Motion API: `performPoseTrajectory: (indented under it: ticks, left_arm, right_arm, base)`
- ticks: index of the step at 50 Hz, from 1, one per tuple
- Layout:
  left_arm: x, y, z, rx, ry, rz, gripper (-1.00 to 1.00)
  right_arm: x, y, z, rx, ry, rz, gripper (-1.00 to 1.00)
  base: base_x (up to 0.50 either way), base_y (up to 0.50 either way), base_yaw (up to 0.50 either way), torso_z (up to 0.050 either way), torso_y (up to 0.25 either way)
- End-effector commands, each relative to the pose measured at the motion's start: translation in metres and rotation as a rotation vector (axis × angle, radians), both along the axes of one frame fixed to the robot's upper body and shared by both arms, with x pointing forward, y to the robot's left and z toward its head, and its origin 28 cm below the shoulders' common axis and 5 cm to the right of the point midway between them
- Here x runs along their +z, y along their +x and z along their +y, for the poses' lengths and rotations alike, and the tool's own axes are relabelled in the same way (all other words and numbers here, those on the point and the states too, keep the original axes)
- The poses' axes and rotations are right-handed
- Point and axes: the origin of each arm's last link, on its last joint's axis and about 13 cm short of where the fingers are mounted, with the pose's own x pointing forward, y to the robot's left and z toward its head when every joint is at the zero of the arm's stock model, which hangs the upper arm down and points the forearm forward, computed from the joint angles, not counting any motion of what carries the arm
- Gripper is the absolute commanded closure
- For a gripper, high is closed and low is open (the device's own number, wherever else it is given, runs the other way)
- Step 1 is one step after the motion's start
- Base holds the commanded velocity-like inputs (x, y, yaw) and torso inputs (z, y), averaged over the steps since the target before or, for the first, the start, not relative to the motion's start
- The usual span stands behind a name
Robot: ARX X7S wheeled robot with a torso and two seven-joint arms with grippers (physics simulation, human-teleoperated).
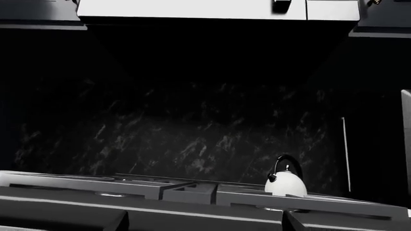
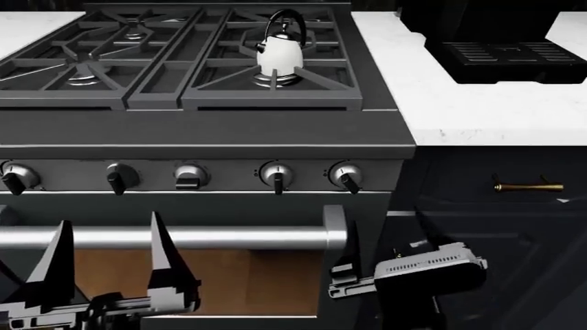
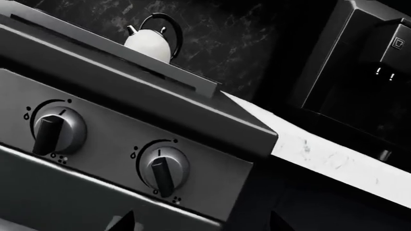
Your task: Turn off the front right burner of the stove.
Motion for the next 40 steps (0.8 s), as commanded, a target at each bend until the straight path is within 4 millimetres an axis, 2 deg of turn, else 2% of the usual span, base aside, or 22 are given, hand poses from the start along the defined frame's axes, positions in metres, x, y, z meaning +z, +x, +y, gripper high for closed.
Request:
performPoseTrajectory:
  ticks: [1, 8, 18, 40]
  left_arm:
    - [0.0, 0.001, 0.0, 0.001, -0.002, 0.004, -1.0]
    - [0.001, 0.0, 0.0, 0.004, -0.001, -0.001, -1.0]
    - [0.0, 0.0, 0.001, 0.005, -0.002, -0.002, -1.0]
    - [0.0, 0.0, 0.001, 0.006, 0.0, -0.006, -1.0]
  right_arm:
    - [0.013, 0.009, -0.002, 0.08, -0.004, 0.082, -1.0]
    - [0.017, 0.013, -0.004, 0.088, -0.025, 0.145, -1.0]
    - [0.034, 0.015, -0.007, 0.118, -0.022, 0.19, -1.0]
    - [0.053, 0.034, 0.0, 0.118, -0.073, 0.246, -1.0]
  base:
    - [0.0, 0.0, 0.0, 0.0, 0.0]
    - [0.0, 0.0, 0.0, 0.0, 0.0]
    - [0.0, 0.0, 0.0, 0.0, 0.0]
    - [0.0, 0.0, 0.0, 0.0, 0.0]
